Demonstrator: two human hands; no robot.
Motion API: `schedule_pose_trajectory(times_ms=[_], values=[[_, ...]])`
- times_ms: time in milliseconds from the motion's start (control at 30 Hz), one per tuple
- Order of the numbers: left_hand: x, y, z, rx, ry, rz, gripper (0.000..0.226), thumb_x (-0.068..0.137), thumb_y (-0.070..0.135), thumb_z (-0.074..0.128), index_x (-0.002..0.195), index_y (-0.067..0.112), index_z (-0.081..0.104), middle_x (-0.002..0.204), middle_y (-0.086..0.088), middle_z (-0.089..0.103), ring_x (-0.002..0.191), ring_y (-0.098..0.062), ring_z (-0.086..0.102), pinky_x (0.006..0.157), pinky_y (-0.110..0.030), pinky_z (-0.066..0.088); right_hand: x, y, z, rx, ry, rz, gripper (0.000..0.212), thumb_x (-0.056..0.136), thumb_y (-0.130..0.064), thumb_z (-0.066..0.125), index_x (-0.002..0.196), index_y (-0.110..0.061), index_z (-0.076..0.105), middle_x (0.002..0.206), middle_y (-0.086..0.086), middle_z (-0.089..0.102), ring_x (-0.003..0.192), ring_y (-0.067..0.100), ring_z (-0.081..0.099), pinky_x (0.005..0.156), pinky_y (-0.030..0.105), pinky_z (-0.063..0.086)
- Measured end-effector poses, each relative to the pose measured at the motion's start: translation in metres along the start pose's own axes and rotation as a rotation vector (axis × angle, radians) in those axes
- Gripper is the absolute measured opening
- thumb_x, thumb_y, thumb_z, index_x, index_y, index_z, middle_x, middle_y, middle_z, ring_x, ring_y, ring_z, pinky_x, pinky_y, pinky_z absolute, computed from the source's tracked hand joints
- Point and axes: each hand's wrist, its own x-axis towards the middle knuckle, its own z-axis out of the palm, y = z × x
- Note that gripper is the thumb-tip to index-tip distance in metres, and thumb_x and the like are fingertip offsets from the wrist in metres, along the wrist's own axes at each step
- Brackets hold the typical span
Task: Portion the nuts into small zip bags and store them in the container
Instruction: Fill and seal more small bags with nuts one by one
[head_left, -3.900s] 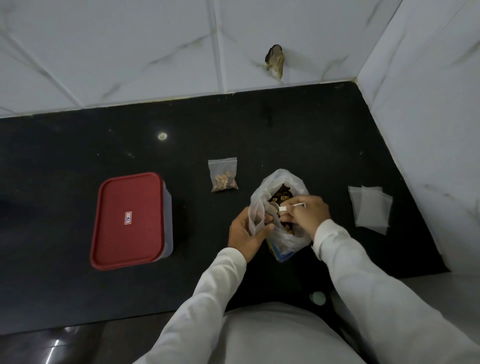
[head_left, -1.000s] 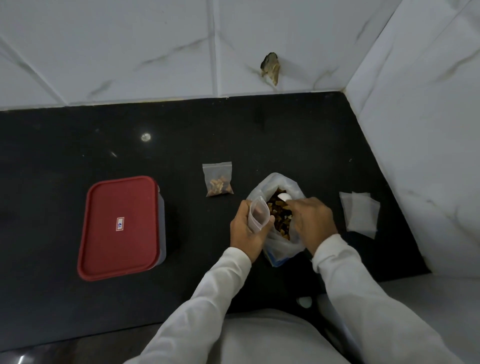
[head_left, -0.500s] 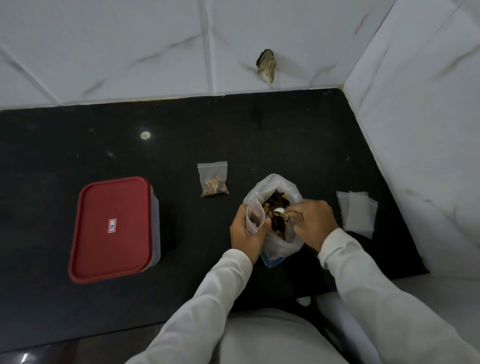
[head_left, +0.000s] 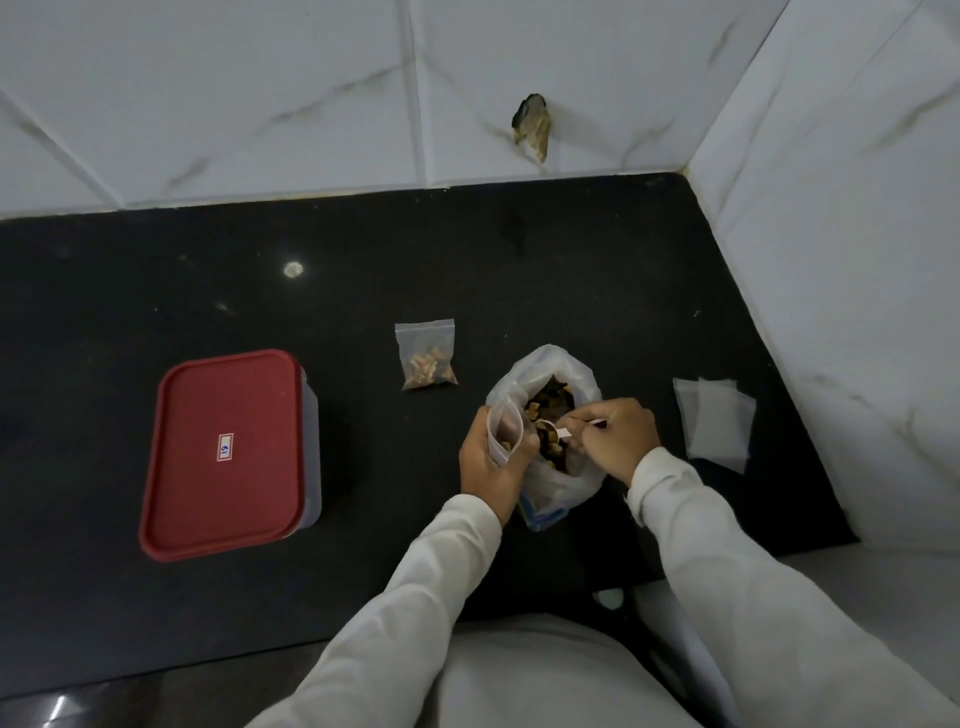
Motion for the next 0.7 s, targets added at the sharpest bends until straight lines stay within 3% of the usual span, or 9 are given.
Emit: schedule_pose_trajectory(times_ms=[67,233,367,433,567,700], values=[[0.000,0.001,-0.001,-0.002,0.005,-0.004,0.027,0.078,0.019,0.069,0.097,0.004,0.056,0.094,-0.019,0.059,0.092,-0.033,0.060,0.084,-0.044,0.053,0.003,0.000,-0.003,0.074,-0.072,0.091,0.018,0.089,-0.014,0.065,0.084,-0.025,0.078,0.075,0.000,0.074,0.078,0.011,0.070,0.076,0.019,0.050],[0.000,0.003,-0.004,0.016,-0.024,-0.018,0.028,0.079,0.022,0.070,0.099,0.008,0.057,0.098,-0.015,0.061,0.095,-0.029,0.062,0.085,-0.042,0.055,0.005,0.008,-0.008,0.284,-0.094,0.177,0.019,0.089,-0.006,0.062,0.085,-0.015,0.079,0.078,0.008,0.074,0.076,0.020,0.065,0.080,0.028,0.054],[0.000,0.006,-0.007,0.050,-0.064,0.011,0.024,0.078,0.021,0.071,0.096,0.012,0.057,0.090,-0.003,0.061,0.090,-0.022,0.062,0.080,-0.033,0.055,0.001,0.011,-0.016,0.469,-0.132,0.192,0.019,0.092,0.000,0.058,0.092,-0.004,0.076,0.072,0.009,0.068,0.072,0.016,0.058,0.074,0.026,0.052],[-0.001,0.007,-0.008,0.073,-0.077,0.027,0.024,0.078,0.024,0.072,0.095,0.015,0.058,0.089,0.001,0.061,0.089,-0.019,0.062,0.079,-0.032,0.055,-0.002,0.014,-0.019,0.494,-0.146,0.200,0.018,0.092,-0.001,0.058,0.097,-0.004,0.075,0.078,0.011,0.068,0.075,0.017,0.058,0.078,0.028,0.052],[-0.004,0.011,-0.012,0.117,-0.095,0.044,0.026,0.082,0.012,0.075,0.095,0.027,0.057,0.091,0.012,0.060,0.088,-0.002,0.061,0.077,-0.017,0.051,-0.012,0.011,-0.029,0.536,-0.117,0.175,0.019,0.093,-0.001,0.057,0.100,-0.004,0.074,0.085,0.014,0.068,0.078,0.017,0.058,0.075,0.026,0.053],[-0.005,0.014,-0.015,0.118,-0.094,0.047,0.027,0.082,0.013,0.075,0.102,0.020,0.059,0.098,0.006,0.063,0.094,-0.006,0.063,0.082,-0.021,0.053,-0.030,-0.001,-0.045,0.635,-0.089,0.133,0.019,0.093,-0.002,0.056,0.099,-0.005,0.073,0.086,0.010,0.070,0.079,0.014,0.061,0.075,0.025,0.052]])
